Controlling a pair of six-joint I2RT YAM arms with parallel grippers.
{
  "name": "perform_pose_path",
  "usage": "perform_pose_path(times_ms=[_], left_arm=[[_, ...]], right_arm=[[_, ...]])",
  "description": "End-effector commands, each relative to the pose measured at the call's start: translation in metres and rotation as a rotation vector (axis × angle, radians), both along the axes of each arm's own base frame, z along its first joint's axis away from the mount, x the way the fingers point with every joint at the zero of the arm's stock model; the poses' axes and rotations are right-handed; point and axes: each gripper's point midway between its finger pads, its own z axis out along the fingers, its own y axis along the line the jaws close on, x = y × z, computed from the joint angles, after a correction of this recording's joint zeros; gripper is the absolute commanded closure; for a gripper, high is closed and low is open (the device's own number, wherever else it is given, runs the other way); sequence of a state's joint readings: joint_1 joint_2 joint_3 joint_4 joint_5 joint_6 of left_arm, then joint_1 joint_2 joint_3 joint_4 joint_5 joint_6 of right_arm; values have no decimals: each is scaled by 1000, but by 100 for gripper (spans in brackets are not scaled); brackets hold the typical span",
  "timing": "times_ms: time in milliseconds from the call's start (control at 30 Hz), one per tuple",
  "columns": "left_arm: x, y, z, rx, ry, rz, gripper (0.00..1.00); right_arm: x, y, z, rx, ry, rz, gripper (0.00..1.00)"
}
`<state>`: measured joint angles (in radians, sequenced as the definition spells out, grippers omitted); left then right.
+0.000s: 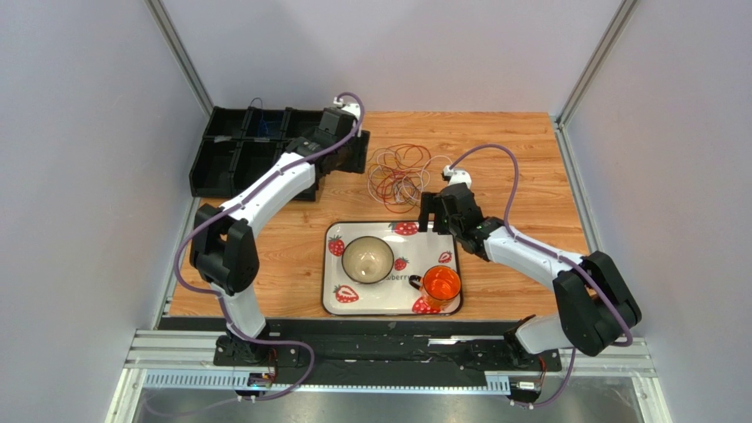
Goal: Untangle the cables
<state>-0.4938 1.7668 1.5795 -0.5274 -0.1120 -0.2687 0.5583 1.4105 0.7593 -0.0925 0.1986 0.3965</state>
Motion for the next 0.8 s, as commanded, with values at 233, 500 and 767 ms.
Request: perform_pose_path(times_ms=[233, 500, 767], left_arm=[[65, -56, -44, -27, -103, -98, 41], [120, -63, -81, -103, -69, -108, 45], [123, -57, -89, -75, -57, -86, 47]], right_arm=[[1, -8, 15, 41, -88, -42, 10], [6, -3, 15, 43, -77, -27, 11], [7, -2, 12, 39, -64, -27, 12]])
